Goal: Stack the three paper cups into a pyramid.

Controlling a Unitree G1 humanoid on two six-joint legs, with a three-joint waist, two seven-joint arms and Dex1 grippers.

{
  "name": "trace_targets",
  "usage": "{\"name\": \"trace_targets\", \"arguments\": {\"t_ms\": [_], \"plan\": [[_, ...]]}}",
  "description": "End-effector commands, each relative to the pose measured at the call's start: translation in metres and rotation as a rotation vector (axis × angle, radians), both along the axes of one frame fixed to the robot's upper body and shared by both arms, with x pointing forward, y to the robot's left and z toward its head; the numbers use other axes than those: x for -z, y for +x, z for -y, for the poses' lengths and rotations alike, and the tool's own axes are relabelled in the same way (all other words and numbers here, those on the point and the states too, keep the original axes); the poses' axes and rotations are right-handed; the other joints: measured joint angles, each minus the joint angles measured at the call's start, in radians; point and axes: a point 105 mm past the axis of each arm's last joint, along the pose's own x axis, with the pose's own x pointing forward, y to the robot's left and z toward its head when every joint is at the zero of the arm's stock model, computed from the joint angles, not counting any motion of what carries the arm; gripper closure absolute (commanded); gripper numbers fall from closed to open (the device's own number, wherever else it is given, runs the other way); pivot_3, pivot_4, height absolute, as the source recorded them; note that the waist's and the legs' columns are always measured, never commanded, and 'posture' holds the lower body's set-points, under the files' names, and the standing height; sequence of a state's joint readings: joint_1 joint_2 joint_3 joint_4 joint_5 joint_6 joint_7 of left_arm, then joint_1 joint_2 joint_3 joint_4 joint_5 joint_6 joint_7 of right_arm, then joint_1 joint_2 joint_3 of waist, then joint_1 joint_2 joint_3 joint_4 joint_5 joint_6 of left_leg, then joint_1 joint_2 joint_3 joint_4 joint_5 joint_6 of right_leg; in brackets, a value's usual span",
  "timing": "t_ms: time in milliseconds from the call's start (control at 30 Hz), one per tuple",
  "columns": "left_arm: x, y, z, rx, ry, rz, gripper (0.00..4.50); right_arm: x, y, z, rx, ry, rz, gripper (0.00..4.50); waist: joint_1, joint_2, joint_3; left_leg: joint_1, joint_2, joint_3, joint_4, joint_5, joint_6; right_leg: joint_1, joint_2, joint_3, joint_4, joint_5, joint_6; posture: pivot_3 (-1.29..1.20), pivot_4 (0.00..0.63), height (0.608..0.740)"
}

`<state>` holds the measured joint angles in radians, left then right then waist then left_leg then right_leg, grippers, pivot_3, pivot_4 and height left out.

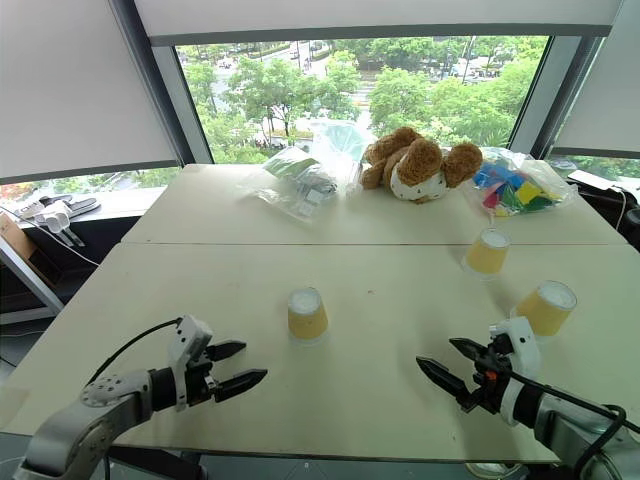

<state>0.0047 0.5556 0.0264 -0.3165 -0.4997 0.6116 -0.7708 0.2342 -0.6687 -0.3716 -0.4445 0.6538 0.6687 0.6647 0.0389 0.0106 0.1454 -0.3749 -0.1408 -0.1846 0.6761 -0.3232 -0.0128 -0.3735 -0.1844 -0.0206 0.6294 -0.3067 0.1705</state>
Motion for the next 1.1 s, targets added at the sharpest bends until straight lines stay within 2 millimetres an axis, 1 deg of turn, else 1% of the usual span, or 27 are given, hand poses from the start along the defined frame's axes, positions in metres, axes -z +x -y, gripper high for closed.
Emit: {"name": "trace_targets", "arguments": {"t_ms": [33, 367, 567, 700, 767, 833, 900, 1000, 1100], "plan": [[-0.006, 0.0, 0.0, 0.008, -0.015, 0.011, 0.0, -0.004, 0.001, 0.001, -0.008, -0.013, 0.039, 0.02, 0.0, 0.0, 0.0, 0.0, 0.0, 0.0, 0.0, 0.0, 0.0, 0.0, 0.0, 0.0, 0.0, 0.0, 0.0, 0.0, 0.15, 0.74], [-0.006, 0.007, -0.008, -0.012, 0.031, 0.029, 0.0, -0.003, 0.004, 0.002, -0.021, -0.037, 0.053, 0.02, -0.001, 0.0, 0.0, 0.0, 0.0, 0.0, 0.0, 0.0, 0.0, 0.0, 0.0, 0.0, 0.0, 0.0, 0.0, 0.0, 0.15, 0.74], [-0.013, 0.017, -0.013, 0.003, 0.077, 0.058, 0.0, -0.003, 0.013, 0.008, 0.004, -0.082, 0.061, 0.02, -0.001, 0.0, 0.0, 0.0, 0.0, 0.0, 0.0, 0.0, 0.0, 0.0, 0.0, 0.0, 0.0, 0.0, 0.0, 0.0, 0.15, 0.74], [-0.024, 0.02, -0.015, 0.029, 0.061, 0.085, 0.0, -0.011, 0.016, 0.006, 0.016, -0.083, 0.086, 0.02, -0.001, 0.0, 0.0, 0.0, 0.0, 0.0, -0.001, 0.0, 0.0, -0.001, 0.0, 0.0, 0.0, 0.0, 0.0, 0.0, 0.15, 0.74], [-0.027, 0.021, -0.016, 0.049, 0.056, 0.085, 0.0, -0.015, 0.016, 0.005, 0.033, -0.078, 0.112, 0.02, -0.001, 0.0, 0.0, 0.0, 0.0, 0.0, -0.001, 0.0, 0.0, -0.001, 0.0, 0.0, 0.0, 0.0, 0.0, 0.0, 0.15, 0.74], [-0.027, 0.024, -0.02, 0.054, 0.069, 0.087, 0.0, -0.019, 0.018, 0.008, 0.074, -0.094, 0.144, 0.02, -0.001, 0.0, 0.0, 0.0, 0.0, 0.0, -0.001, 0.0, 0.0, -0.001, 0.0, 0.0, 0.0, 0.0, 0.0, 0.0, 0.15, 0.74], [-0.029, 0.03, -0.029, 0.059, 0.087, 0.093, 0.0, -0.022, 0.015, 0.006, 0.087, -0.1, 0.159, 0.02, -0.001, 0.0, 0.0, 0.0, 0.0, 0.0, -0.001, 0.0, 0.0, -0.001, 0.0, 0.0, 0.0, 0.0, 0.0, 0.0, 0.15, 0.74], [-0.041, 0.041, -0.038, 0.081, 0.101, 0.106, 0.0, -0.032, 0.01, 0.003, 0.107, -0.111, 0.189, 0.02, 0.0, 0.0, 0.001, 0.0, 0.0, 0.0, -0.001, 0.0, 0.0, -0.001, 0.0, 0.0, 0.0, 0.0, 0.0, 0.0, 0.15, 0.74], [-0.069, 0.049, -0.043, 0.175, 0.141, 0.141, 0.0, -0.052, 0.003, 0.01, 0.173, -0.114, 0.253, 0.02, 0.0, -0.002, 0.003, -0.001, 0.0, -0.001, 0.0, 0.0, 0.0, -0.002, 0.0, 0.0, 0.001, 0.0, 0.0, 0.0, 0.15, 0.74]]}}
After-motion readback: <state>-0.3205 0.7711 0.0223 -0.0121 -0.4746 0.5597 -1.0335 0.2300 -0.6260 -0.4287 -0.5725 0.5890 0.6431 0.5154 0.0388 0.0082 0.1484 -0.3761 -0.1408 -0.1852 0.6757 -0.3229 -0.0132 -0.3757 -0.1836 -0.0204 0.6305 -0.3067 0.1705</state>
